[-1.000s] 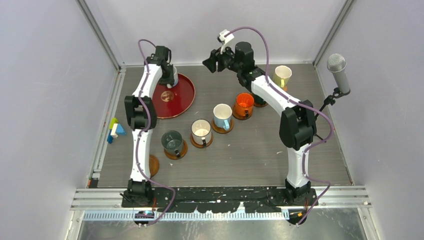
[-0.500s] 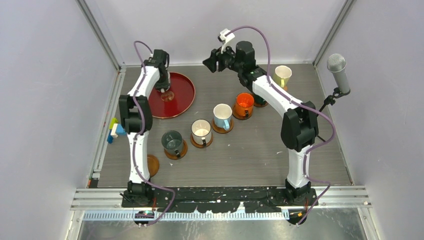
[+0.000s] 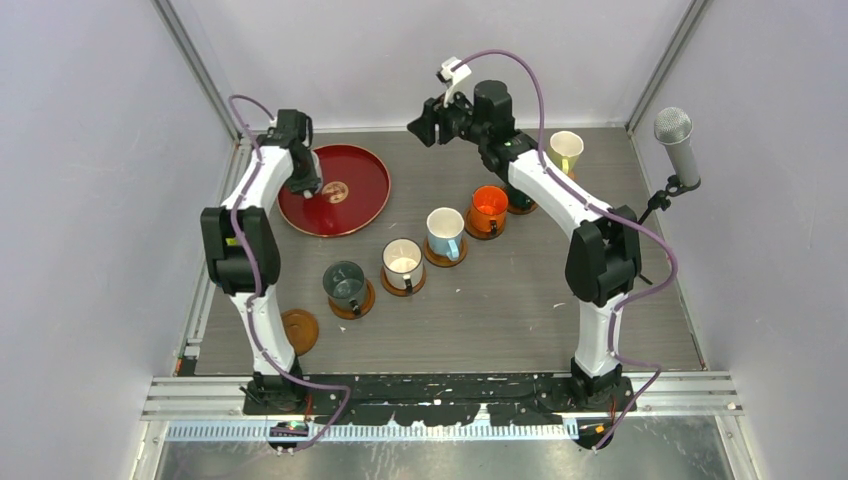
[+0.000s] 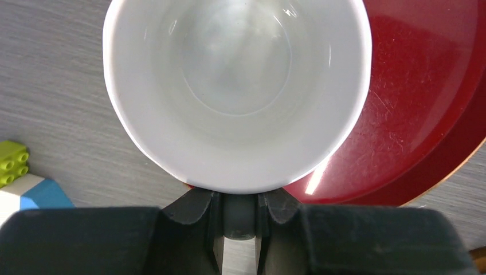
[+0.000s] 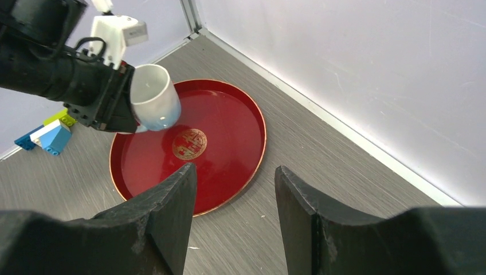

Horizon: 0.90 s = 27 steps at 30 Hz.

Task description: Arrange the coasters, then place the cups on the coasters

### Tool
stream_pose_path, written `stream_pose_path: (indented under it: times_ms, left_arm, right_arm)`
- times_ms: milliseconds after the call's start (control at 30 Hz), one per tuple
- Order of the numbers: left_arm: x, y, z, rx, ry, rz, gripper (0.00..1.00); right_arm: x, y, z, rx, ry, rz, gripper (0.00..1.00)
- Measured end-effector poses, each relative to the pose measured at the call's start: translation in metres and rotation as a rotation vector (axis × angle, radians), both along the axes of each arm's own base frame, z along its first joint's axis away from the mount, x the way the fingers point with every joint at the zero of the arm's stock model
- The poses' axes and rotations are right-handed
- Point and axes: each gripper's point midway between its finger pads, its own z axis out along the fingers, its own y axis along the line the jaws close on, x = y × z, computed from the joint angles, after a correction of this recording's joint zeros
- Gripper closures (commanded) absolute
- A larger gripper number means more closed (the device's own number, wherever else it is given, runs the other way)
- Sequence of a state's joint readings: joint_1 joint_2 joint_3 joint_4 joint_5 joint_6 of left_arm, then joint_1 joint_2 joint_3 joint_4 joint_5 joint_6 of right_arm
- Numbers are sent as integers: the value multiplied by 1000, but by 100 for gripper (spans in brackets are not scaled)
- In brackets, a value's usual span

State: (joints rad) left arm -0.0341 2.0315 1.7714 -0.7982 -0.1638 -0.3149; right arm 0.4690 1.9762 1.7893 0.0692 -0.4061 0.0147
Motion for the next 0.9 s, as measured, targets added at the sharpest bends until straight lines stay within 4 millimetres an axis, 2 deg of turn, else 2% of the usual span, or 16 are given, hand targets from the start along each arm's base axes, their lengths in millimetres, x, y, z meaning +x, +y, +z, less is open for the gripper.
stream_pose_path:
  times_ms: [200, 333, 533, 700, 900]
  left_arm:
    - [-16, 9, 24, -23, -61, 58, 100]
    - [-42, 15, 35, -54, -76, 115, 100]
    - [-106, 25, 59, -109, -83, 209, 100]
    - [-168, 14, 80, -156, -72, 214, 100]
    - [-238, 2, 78, -198, 42, 238, 100]
  right_arm:
    - [-5, -2, -1, 0, 23, -1, 43]
    - [-12, -4, -9, -8, 47, -1, 43]
    - [-24, -10, -21, -30, 79, 0, 43]
    - [-34, -16, -22, -46, 82, 3, 43]
    - [-39, -18, -25, -57, 82, 9, 43]
